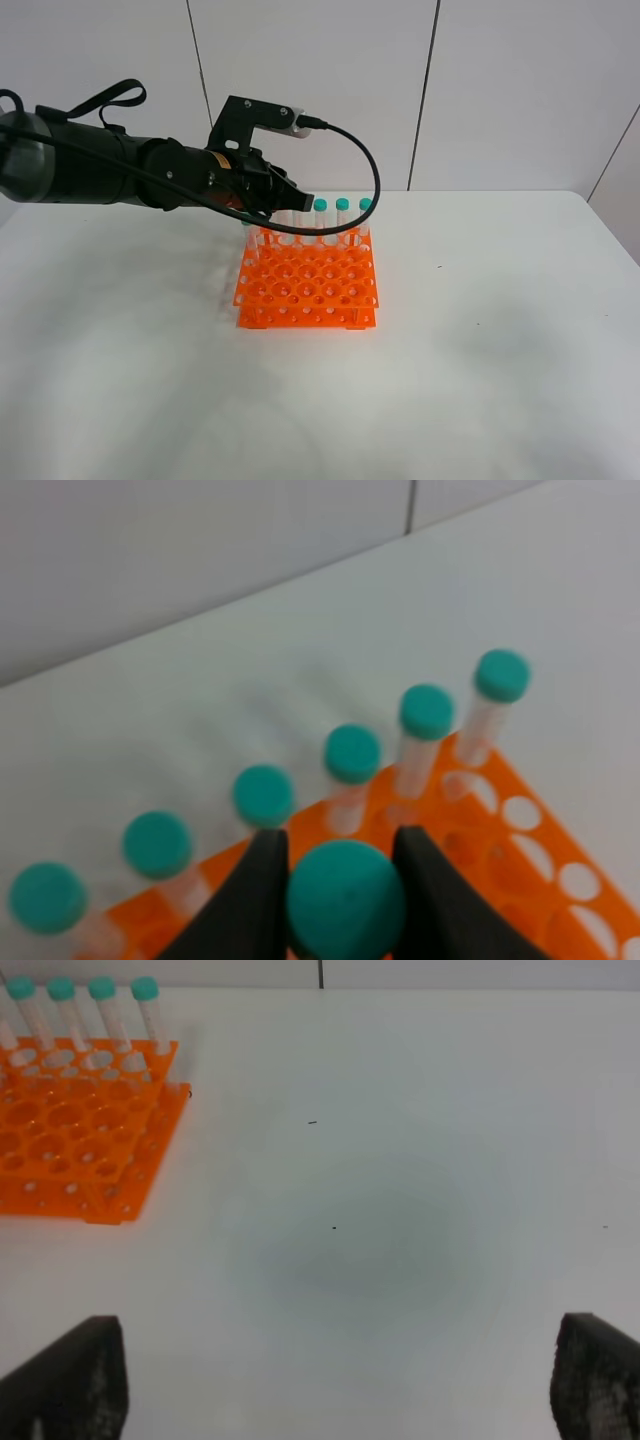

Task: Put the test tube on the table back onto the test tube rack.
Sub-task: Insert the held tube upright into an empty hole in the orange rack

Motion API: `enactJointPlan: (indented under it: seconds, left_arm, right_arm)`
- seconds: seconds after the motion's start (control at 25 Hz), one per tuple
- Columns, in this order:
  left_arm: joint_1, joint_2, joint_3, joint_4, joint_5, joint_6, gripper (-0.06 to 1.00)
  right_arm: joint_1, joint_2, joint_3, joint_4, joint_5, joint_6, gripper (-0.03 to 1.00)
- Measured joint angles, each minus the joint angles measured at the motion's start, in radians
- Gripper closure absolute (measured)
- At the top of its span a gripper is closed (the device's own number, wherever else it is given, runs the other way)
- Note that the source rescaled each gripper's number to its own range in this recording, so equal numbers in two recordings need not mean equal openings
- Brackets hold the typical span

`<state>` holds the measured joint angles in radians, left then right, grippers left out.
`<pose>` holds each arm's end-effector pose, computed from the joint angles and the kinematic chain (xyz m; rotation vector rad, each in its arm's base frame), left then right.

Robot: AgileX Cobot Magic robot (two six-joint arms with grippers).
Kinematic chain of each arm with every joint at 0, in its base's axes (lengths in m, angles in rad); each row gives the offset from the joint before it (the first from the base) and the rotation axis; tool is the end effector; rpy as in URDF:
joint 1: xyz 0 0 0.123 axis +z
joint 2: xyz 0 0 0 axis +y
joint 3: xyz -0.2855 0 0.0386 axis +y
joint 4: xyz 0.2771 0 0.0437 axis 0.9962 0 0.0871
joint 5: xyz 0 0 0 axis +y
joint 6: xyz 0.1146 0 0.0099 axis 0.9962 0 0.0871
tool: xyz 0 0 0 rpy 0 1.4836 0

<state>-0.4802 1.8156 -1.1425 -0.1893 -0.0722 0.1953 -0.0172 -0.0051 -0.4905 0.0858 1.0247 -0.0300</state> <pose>0.4003 -0.2068 0.1953 0.4973 2.0375 -0.2731 0.0412 0.0077 0.2814 -0.0147 2.0105 0.0721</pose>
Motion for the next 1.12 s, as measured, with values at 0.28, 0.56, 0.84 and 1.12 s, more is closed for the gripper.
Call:
enactJointPlan:
  seconds: [0.28,0.56,0.84,1.12]
  left_arm:
    - [0.015,0.007,0.001,0.007,0.001,0.0,0.94]
    - [0.017,0.034,0.001,0.018,-0.001,0.0,0.94]
    - [0.022,0.035,0.001,0.026,-0.025,0.0,0.94]
    - [0.024,0.058,0.001,0.026,-0.038,0.0,0.94]
  right_arm:
    - [0.0,0.0,0.0,0.0,0.0,0.0,0.04]
    - [0.0,0.0,0.0,0.0,0.0,0.0,0.04]
    - [0.0,0.0,0.0,0.0,0.0,0.0,0.04]
    - [0.0,0.0,0.0,0.0,0.0,0.0,0.04]
